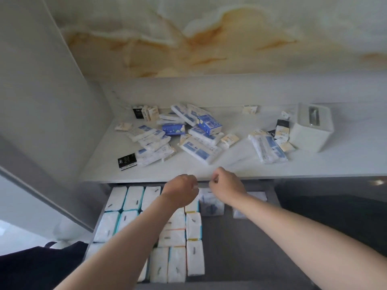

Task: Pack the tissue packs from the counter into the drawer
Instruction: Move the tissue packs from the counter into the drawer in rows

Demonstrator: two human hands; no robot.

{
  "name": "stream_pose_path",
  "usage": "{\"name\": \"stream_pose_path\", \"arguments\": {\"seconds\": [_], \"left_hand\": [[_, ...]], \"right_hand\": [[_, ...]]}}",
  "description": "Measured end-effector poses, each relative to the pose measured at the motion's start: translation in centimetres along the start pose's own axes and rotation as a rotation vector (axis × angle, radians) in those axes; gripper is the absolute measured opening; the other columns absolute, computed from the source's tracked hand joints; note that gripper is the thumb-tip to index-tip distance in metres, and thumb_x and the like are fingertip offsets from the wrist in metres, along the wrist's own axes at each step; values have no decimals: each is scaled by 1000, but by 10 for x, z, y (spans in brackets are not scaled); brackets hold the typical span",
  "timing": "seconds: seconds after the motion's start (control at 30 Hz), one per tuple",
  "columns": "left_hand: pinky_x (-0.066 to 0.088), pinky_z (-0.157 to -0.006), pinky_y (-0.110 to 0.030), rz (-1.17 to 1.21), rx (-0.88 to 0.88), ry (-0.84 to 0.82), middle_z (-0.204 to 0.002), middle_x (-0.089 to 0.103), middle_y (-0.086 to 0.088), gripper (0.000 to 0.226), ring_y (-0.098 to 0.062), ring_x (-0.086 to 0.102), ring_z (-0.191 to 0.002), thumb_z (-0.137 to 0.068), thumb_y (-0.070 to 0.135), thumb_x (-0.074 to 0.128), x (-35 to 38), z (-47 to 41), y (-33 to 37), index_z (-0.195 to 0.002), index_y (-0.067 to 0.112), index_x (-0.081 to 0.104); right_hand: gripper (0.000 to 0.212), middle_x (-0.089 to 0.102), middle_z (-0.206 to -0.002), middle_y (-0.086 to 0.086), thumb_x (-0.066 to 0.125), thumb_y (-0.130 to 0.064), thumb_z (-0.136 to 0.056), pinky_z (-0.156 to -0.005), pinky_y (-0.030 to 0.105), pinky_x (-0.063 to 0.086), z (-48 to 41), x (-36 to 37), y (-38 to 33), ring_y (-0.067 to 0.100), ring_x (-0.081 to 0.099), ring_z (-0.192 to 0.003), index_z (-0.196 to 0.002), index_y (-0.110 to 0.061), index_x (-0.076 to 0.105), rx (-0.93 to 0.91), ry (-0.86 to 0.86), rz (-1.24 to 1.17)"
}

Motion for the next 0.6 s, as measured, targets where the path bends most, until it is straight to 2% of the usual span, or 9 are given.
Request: {"name": "stream_pose_path", "arguments": {"seconds": [0.17, 0.3, 0.4, 0.5, 0.6], "left_hand": [[52, -88, -34, -18, -35, 92, -113, 64, 7, 27, -17, 60, -103, -90, 38, 54, -65, -9, -11, -116, 30, 60], [50, -88, -36, -72, -46, 142, -119, 61, 3, 28, -19, 57, -106, -93, 36, 51, -95, -22, -30, -119, 28, 57], [47, -93, -37, -130, -57, 191, -128, 54, 0, 36, -20, 50, -117, -93, 32, 53, -104, -34, -46, -128, 29, 52], [42, -100, -41, -249, -106, 183, -139, 43, -4, 51, -25, 40, -127, -92, 29, 54, -103, -50, -65, -141, 24, 41], [40, -101, -45, -237, -166, 126, -146, 35, -5, 64, -28, 35, -131, -92, 32, 56, -97, -64, -87, -148, 21, 27]], "right_hand": [[17, 61, -107, -7, 53, -26, -92, -79, 34, 50, -23, -36, -58, 19, 60, -97, -109, -27, 57, -251, 1, 117], [24, 59, -124, -3, 55, -27, -92, -82, 34, 48, -51, -36, -85, 22, 58, -105, -116, -27, 56, -369, -41, 297], [43, 49, -133, 3, 57, -33, -90, -83, 37, 47, -75, -23, -87, 26, 52, -115, -131, -26, 48, -358, -128, 468], [67, 42, -138, 8, 62, -42, -87, -85, 42, 47, -94, -9, -74, 30, 45, -123, -144, -24, 31, -301, -178, 599], [74, 42, -139, 9, 64, -37, -87, -85, 42, 47, -110, 3, -65, 31, 45, -124, -149, -24, 25, -283, -195, 630]]}}
Point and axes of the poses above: each hand's wrist, its own z-axis away from the middle knuckle, its own x-axis out of the palm, y = z × x, the point moved 6 cm from there along -z, towards the middle knuckle
